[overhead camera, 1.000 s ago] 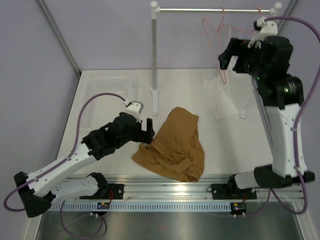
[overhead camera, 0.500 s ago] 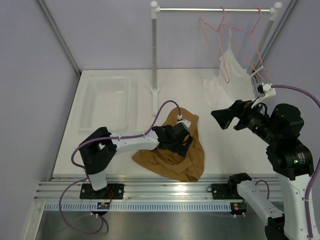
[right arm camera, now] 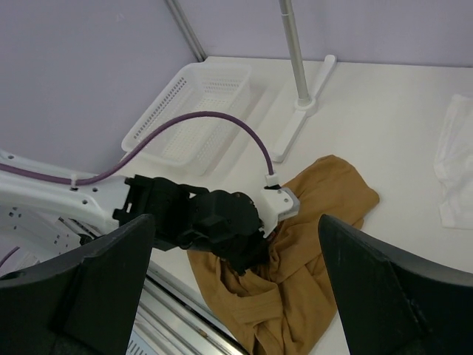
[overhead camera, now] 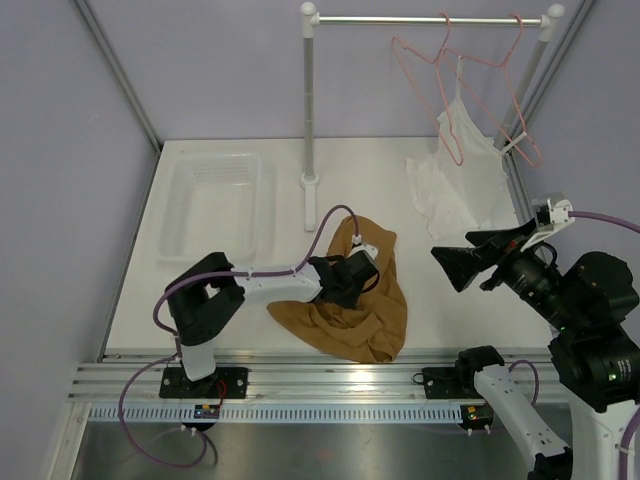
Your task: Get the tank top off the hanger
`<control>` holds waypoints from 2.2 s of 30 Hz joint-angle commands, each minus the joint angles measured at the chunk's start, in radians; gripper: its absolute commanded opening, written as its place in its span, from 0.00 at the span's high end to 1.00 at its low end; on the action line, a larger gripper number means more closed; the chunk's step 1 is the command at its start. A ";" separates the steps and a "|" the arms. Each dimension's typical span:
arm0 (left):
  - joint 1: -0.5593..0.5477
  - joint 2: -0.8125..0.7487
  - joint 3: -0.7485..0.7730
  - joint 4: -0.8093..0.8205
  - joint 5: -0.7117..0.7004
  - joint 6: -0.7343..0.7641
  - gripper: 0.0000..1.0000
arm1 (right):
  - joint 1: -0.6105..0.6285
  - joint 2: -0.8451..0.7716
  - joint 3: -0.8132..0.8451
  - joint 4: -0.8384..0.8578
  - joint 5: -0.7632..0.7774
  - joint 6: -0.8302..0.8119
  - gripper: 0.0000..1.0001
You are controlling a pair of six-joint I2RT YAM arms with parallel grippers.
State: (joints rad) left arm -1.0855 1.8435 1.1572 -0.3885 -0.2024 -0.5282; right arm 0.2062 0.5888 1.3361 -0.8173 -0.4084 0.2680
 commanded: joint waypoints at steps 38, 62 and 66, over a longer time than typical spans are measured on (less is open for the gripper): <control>1.078 -0.135 1.095 -0.729 0.113 0.293 1.00 | -0.002 -0.014 -0.095 -0.022 0.161 -0.056 0.01; 1.115 -0.193 0.875 -0.688 0.113 0.260 0.10 | -0.002 -0.052 -0.167 -0.019 0.148 -0.027 0.00; 1.069 -0.355 0.814 -0.707 0.115 0.257 0.01 | -0.002 -0.029 -0.124 -0.046 0.209 -0.026 0.00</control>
State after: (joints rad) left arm 0.0208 1.6794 1.9972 -1.1187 -0.0784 -0.2703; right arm 0.2062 0.5434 1.1545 -0.8642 -0.2474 0.2424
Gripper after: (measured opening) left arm 0.985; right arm 0.993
